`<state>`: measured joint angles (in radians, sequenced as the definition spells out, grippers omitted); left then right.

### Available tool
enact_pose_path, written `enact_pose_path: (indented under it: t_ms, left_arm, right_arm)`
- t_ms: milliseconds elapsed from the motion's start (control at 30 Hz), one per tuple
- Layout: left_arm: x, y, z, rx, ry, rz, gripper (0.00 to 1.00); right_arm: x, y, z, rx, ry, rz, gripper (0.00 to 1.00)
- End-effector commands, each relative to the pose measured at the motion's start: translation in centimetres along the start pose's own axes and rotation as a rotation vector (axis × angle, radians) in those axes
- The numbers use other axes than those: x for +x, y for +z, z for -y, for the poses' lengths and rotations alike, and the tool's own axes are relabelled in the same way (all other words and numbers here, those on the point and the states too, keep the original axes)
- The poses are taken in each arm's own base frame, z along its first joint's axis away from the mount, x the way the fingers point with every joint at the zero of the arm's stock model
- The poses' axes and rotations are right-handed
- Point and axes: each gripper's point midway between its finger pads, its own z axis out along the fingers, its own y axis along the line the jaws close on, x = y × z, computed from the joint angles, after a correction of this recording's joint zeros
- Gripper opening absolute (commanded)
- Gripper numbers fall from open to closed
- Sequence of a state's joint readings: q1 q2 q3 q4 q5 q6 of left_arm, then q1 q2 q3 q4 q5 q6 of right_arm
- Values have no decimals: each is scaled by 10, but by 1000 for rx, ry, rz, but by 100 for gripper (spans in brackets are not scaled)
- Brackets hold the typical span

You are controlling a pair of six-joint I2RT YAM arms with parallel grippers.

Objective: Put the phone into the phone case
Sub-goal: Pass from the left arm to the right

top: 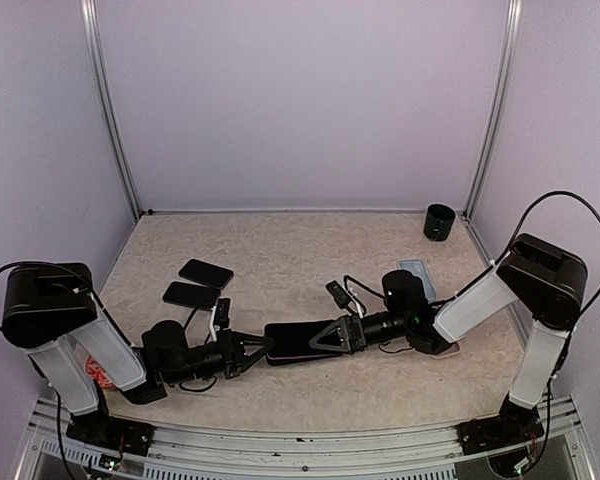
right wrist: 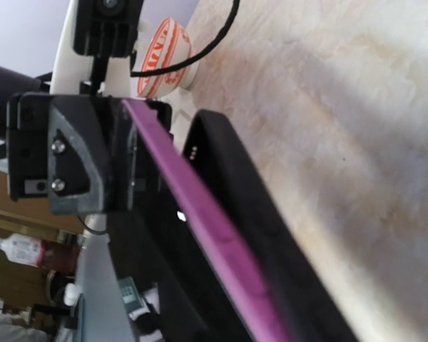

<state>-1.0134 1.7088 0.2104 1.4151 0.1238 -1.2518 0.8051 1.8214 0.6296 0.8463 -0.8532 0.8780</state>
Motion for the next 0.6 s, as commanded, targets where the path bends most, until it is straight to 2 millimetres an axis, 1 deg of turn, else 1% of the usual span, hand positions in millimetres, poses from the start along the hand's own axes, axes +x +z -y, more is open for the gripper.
enact_pose_path:
  t_ms: [0,333,400,467,567]
  left_arm:
    - [1,6,20,80,26,-5,0]
    - [3,2,16,73,25,-11,0]
    - [3,0,15,72,23,-10,0]
    - [4,-1,15,73,23,-9,4]
    - [3,-4,17,75,24,-4,12]
  right_arm:
    - [6,5,-15,-78,-36,-26,50]
    - [8,6,-20,-123,-22,-38,18]
    - [7,6,-23,-129,-27,-40,14]
    - [6,5,-25,-132,-32,-39,10]
    - [4,4,-28,-127,-42,-40,9]
